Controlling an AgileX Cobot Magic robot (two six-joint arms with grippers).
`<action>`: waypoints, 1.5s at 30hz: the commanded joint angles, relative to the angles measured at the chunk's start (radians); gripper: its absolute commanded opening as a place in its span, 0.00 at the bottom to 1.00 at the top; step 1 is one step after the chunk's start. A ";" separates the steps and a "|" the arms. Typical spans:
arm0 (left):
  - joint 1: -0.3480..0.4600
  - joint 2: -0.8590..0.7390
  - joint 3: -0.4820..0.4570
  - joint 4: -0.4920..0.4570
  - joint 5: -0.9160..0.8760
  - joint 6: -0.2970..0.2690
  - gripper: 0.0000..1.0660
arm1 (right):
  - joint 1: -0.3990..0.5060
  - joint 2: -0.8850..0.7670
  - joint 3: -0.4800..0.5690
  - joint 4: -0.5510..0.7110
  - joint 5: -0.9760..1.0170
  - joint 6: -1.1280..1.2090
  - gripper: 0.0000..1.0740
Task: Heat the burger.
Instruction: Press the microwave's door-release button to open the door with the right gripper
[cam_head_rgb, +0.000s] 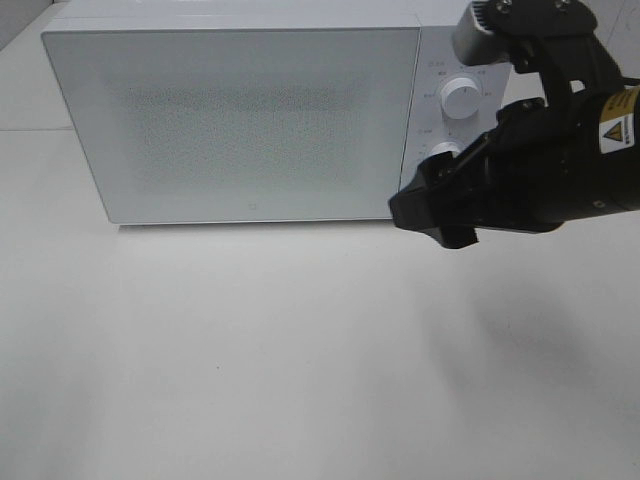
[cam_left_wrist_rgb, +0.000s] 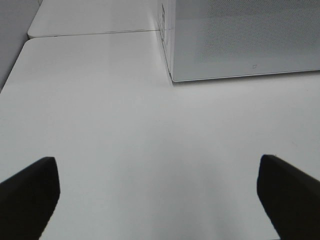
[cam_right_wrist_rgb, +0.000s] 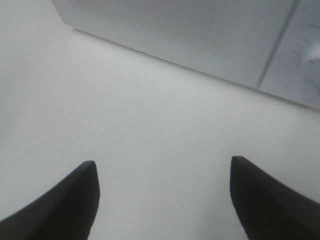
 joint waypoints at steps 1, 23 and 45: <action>0.001 -0.020 0.001 -0.002 -0.001 -0.005 0.98 | -0.071 -0.012 -0.017 -0.070 0.145 0.068 0.69; 0.001 -0.020 0.001 -0.002 -0.001 -0.005 0.98 | -0.548 -0.253 0.051 -0.030 0.497 -0.017 0.70; 0.001 -0.020 0.001 -0.002 -0.001 -0.005 0.98 | -0.548 -0.884 0.154 -0.041 0.696 -0.130 0.70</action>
